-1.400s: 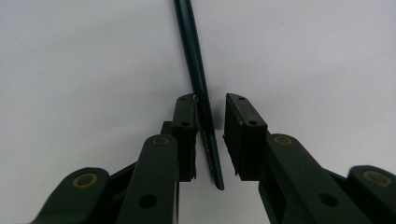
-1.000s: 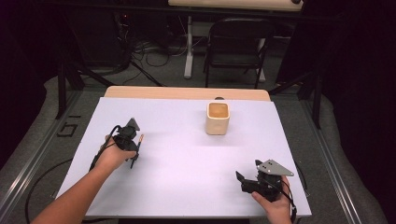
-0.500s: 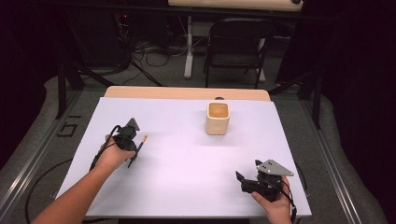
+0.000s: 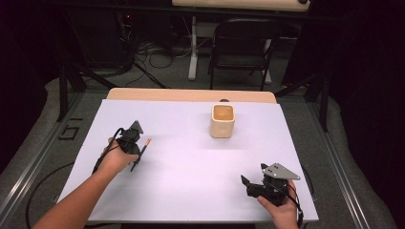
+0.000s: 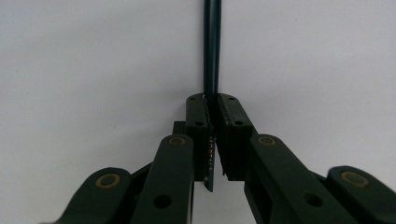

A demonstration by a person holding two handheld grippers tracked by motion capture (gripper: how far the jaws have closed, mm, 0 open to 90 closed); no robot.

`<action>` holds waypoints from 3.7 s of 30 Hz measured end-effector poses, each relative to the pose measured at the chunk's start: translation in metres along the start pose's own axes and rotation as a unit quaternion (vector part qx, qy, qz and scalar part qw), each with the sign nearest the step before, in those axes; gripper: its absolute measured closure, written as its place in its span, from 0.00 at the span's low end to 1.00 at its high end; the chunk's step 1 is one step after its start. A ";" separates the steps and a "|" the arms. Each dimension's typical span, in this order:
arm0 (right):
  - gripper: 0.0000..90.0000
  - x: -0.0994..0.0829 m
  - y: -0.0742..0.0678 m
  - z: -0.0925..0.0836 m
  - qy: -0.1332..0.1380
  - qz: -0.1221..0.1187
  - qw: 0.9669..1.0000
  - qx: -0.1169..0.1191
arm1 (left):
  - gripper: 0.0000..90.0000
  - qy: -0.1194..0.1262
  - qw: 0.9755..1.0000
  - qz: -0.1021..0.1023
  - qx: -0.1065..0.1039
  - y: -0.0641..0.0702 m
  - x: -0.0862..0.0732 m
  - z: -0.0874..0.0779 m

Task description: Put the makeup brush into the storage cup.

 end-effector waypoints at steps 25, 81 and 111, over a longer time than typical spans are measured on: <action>0.17 0.000 0.000 0.001 -0.001 0.000 1.000 0.001 | 0.94 -0.001 1.000 0.002 -0.005 -0.001 0.000 0.000; 0.17 0.000 0.000 0.002 -0.003 -0.003 1.000 0.002 | 0.94 0.072 0.995 -0.012 -0.072 -0.018 -0.009 -0.029; 0.17 -0.001 0.000 0.003 -0.009 -0.002 1.000 0.001 | 0.94 0.178 0.969 0.008 -0.173 -0.012 -0.032 -0.031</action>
Point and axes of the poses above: each handheld gripper's, and its own axes: z roughly forward along the jaws, x roughly out of its top, y roughly to its right, the point moved 1 cm from there along z, roughly forward along the jaws, and after that the axes turned 4 degrees about -y, right-handed, at the moved point
